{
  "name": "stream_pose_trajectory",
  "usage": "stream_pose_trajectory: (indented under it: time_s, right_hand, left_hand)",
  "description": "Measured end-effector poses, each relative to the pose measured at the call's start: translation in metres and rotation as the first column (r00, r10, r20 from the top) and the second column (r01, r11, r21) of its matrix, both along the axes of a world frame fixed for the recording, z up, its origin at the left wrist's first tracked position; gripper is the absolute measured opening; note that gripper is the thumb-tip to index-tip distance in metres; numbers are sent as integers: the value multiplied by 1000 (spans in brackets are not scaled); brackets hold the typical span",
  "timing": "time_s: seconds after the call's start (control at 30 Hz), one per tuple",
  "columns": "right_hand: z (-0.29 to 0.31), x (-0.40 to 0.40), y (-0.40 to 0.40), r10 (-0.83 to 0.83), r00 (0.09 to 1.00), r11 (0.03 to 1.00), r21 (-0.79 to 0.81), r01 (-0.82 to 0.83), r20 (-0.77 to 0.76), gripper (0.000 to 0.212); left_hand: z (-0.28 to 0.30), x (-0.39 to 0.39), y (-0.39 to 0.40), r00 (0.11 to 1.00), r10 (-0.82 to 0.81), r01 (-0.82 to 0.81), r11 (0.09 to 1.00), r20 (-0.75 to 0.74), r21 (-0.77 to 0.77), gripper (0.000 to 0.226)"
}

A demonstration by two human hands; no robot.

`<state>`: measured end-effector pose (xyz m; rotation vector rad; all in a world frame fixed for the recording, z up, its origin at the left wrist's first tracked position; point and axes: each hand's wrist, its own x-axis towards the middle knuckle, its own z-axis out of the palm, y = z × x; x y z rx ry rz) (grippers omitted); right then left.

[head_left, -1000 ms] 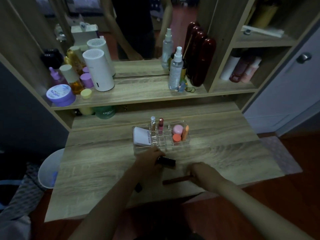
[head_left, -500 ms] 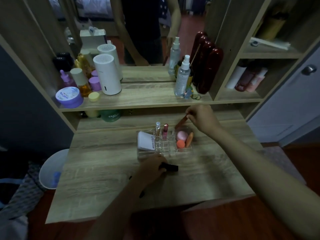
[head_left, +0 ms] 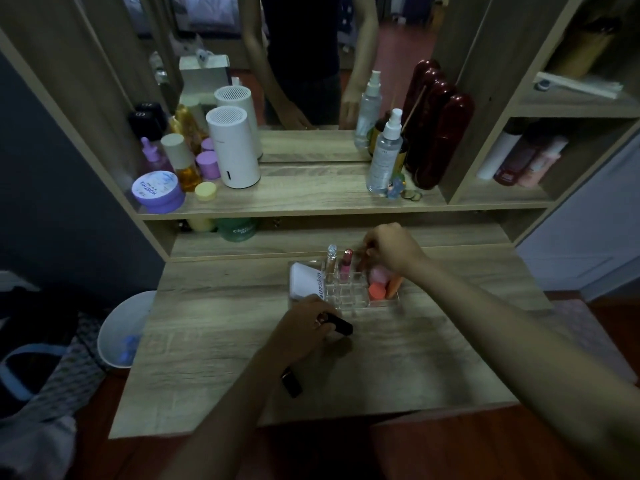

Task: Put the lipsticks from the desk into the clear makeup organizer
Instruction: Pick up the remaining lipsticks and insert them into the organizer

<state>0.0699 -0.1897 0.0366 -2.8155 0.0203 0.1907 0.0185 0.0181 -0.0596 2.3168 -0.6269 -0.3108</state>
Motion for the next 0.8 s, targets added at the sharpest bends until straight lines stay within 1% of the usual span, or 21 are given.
stream_pose_trajectory:
  time_s: [0.1, 0.23, 0.4, 0.47, 0.53, 0.63, 0.7, 0.73, 0.77, 0.8]
  right_hand:
    - [-6, 1, 5, 18, 999, 1000, -19, -18, -41, 23]
    - [-9, 3, 7, 19, 999, 999, -25, -21, -49, 18]
    - [-10, 3, 8, 54, 997, 997, -61, -57, -48, 18]
    - [-11, 0, 8, 69, 996, 994, -81, -73, -52, 24]
    - [-11, -2, 8, 65, 997, 994, -85, -69, -48, 35]
    - [-11, -3, 7, 74, 997, 991, -112, -78, -38, 48]
    - [-5, -7, 7, 60, 998, 993, -104, -58, 12, 54]
    - [-1, -11, 6, 44, 995, 996, -81, -36, 92, 53]
    - [3, -17, 6, 20, 979, 998, -58, -8, 204, 49]
    - [7, -25, 7, -5, 936, 1000, -19, 13, 352, 41]
  left_hand:
    - [3, 1, 1, 1000, 6, -6, 1000, 27, -19, 20]
    - [6, 2, 3, 999, 10, -8, 999, 37, -33, 20]
    - [11, 4, 4, 995, 94, -91, 994, 46, -58, 23]
    - [15, 5, 6, 989, 147, -144, 984, 21, -107, 24]
    - [18, 4, 8, 981, 194, -194, 969, -20, -155, 26]
    - [20, 1, 13, 966, 248, -257, 947, -72, -194, 24]
    - [21, -1, 16, 958, 261, -282, 932, -117, -227, 23]
    - [21, -1, 18, 956, 261, -286, 927, -131, -243, 22]
    - [21, -1, 20, 956, 261, -288, 924, -136, -252, 23]
    - [22, -1, 22, 954, 266, -295, 920, -141, -257, 24]
